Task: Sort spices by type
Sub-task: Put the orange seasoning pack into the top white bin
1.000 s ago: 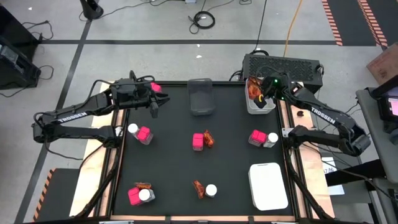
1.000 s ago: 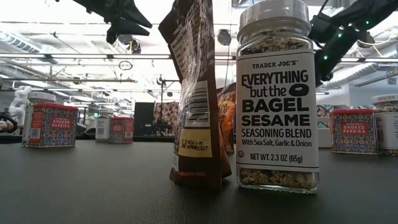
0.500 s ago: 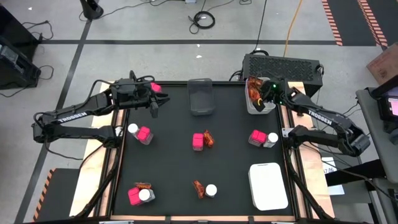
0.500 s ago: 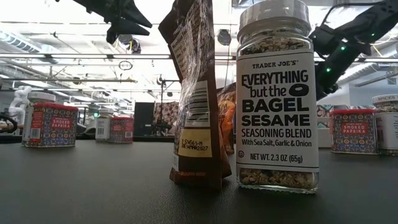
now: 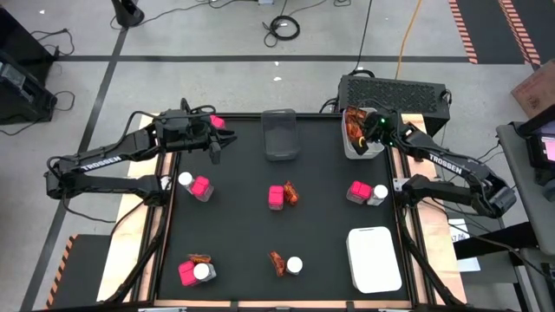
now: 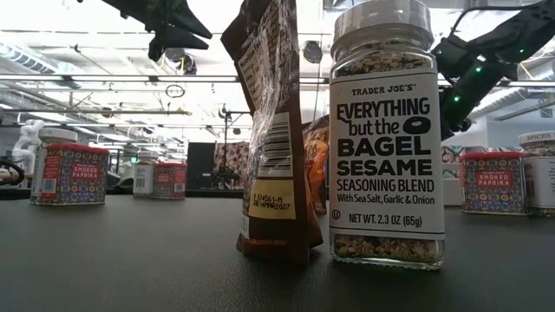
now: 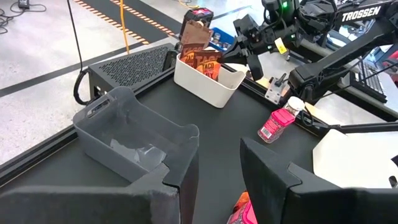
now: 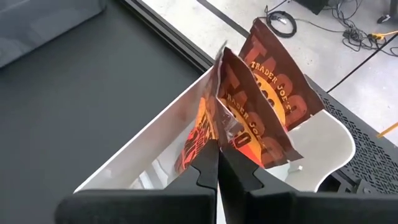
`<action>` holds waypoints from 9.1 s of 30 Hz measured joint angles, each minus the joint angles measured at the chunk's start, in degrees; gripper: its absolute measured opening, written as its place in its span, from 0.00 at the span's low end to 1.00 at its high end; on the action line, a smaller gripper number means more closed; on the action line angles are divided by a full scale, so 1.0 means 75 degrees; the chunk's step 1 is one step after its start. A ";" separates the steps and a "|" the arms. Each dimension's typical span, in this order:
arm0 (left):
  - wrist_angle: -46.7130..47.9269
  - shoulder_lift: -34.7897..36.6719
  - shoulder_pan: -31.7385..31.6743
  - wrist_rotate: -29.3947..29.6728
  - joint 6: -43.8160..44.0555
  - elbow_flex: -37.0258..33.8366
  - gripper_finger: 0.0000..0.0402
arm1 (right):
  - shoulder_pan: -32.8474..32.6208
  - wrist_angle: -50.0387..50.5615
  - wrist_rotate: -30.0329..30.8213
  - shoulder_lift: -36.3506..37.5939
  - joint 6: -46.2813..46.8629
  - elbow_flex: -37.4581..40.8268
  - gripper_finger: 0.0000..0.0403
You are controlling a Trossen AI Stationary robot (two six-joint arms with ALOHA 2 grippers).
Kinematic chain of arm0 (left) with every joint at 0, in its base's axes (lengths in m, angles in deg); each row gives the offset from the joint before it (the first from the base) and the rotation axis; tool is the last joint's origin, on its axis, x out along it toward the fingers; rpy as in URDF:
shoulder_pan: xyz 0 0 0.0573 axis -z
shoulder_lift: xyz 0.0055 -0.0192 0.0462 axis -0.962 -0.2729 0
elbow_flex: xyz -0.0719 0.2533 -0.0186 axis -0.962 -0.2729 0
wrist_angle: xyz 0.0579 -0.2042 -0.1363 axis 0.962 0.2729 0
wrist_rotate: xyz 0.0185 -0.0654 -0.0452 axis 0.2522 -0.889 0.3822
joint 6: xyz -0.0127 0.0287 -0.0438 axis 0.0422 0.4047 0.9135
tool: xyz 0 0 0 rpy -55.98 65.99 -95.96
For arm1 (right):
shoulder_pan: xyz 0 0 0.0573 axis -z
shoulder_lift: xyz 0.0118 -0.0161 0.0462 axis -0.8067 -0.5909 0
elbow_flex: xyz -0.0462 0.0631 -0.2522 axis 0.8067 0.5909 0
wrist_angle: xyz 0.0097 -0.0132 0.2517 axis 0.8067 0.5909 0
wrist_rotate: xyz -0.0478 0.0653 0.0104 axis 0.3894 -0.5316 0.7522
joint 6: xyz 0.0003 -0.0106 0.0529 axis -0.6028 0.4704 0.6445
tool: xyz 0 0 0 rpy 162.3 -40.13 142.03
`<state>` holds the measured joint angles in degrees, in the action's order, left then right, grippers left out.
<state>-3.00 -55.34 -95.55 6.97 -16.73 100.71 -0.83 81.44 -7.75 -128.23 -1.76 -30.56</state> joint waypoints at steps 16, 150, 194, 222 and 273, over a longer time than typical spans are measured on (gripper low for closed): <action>-0.0001 0.0000 0.0002 -0.0015 -0.0003 0.0000 0.30 | 0.0000 0.0416 0.0023 -0.0003 -0.0130 -0.0110 0.29; 0.0722 -0.0501 0.0004 -0.2433 -0.2452 -0.0003 0.30 | -0.7110 0.4284 -0.0065 -0.6828 0.7732 -0.7289 0.05; -0.2681 -0.1694 -0.1655 -0.2575 -0.1601 0.0003 0.30 | -0.1501 0.7242 0.0374 -0.2745 0.1468 -0.7289 0.00; -0.2038 -0.1693 -0.1652 -0.2620 -0.1615 0.0003 0.30 | -0.1180 0.8572 0.0437 -0.4127 -0.0036 -0.7280 0.00; -0.1939 -0.1690 -0.1647 -0.2628 -0.1396 0.0003 0.30 | -0.1090 0.6792 0.0242 -0.4290 -0.0692 -0.4810 0.21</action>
<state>-17.54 -68.02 -107.90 -12.74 -27.20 100.73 -9.00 132.38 -5.94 -160.40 -6.95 -66.64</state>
